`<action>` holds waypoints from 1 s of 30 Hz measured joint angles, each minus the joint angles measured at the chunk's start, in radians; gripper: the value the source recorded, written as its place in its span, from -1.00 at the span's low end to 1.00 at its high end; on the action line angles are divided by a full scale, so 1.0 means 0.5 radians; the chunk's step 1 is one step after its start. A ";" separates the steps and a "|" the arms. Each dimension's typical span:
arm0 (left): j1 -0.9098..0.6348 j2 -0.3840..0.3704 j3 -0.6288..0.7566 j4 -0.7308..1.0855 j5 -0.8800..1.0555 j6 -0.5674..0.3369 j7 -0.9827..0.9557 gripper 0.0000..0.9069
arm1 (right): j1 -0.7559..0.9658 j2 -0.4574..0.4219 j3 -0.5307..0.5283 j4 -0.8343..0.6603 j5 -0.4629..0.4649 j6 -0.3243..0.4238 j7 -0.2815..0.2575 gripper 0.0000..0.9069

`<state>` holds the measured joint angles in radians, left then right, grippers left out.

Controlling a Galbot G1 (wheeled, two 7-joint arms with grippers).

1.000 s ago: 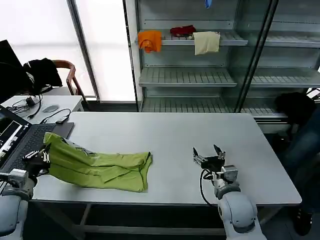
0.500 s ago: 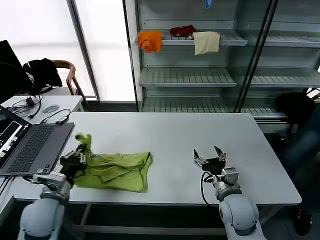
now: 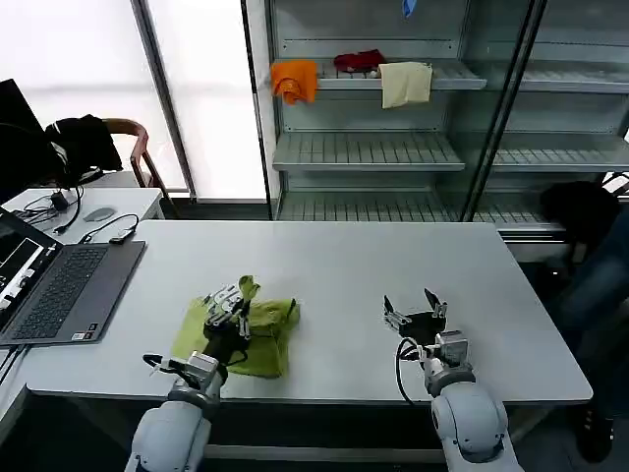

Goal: Fold and organize the clothes.

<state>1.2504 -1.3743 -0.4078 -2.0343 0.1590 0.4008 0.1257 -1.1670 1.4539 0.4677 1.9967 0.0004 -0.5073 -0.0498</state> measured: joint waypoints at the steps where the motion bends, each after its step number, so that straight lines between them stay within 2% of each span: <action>1: -0.001 -0.007 0.019 0.010 0.010 0.003 -0.004 -0.98 | 0.002 0.000 -0.001 -0.005 -0.005 0.000 0.001 1.00; 2: -0.002 -0.013 0.035 0.018 0.016 0.004 -0.006 -0.98 | 0.003 0.001 -0.002 -0.008 -0.008 0.000 0.001 1.00; 3: -0.002 -0.017 0.052 0.028 0.019 0.006 -0.009 -0.89 | 0.004 0.002 -0.003 -0.012 -0.012 0.001 -0.001 1.00; 4: -0.002 -0.022 0.071 0.039 0.025 0.010 -0.014 -0.31 | 0.005 0.002 -0.004 -0.015 -0.017 0.001 -0.003 1.00; 5: -0.001 -0.028 0.085 0.050 0.031 0.014 -0.019 1.00 | 0.005 0.001 -0.005 -0.019 -0.020 0.001 -0.004 1.00; 30: -0.003 -0.216 0.368 0.290 0.045 -0.048 -0.182 1.00 | -0.007 0.001 -0.003 0.006 -0.051 0.001 0.002 1.00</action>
<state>1.2492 -1.4825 -0.2240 -1.8895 0.1814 0.3770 0.0349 -1.1708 1.4543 0.4660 1.9997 -0.0250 -0.5068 -0.0490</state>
